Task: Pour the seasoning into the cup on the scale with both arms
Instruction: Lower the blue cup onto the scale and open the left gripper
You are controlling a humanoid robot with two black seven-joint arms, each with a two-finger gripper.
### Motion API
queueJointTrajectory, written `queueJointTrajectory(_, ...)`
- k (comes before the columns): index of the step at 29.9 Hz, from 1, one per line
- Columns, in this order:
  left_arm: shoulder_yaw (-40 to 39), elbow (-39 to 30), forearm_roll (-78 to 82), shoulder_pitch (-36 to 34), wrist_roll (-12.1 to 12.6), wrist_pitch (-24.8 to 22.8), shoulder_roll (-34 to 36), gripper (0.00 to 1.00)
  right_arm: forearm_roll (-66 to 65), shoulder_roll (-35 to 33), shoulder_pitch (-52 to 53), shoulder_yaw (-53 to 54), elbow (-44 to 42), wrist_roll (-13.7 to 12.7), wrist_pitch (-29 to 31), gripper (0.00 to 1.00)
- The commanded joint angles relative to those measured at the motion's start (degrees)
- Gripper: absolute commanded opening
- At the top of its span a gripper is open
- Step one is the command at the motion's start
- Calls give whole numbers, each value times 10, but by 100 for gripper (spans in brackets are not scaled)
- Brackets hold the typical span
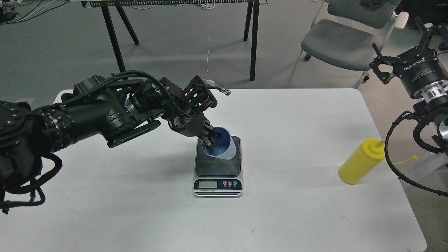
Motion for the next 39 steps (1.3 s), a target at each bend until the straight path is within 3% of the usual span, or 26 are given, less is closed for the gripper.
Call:
queueJointTrajectory(1, 1, 0, 1, 0, 0, 0, -1, 7, 0, 1, 0, 0, 0, 0, 0, 100)
queueJointTrajectory(11, -3, 0, -1, -1, 0, 0, -2, 19, 0, 1, 0, 1, -1, 0, 0, 100)
queueJointTrajectory(31, -5, 1, -32, -16, 0, 0, 0, 27, 0, 1, 0, 1, 0, 0, 0, 100)
queueJointTrajectory(39, -4, 1, -51, -38, 0, 0, 4, 42, 0, 1, 0, 1, 0, 0, 0, 100)
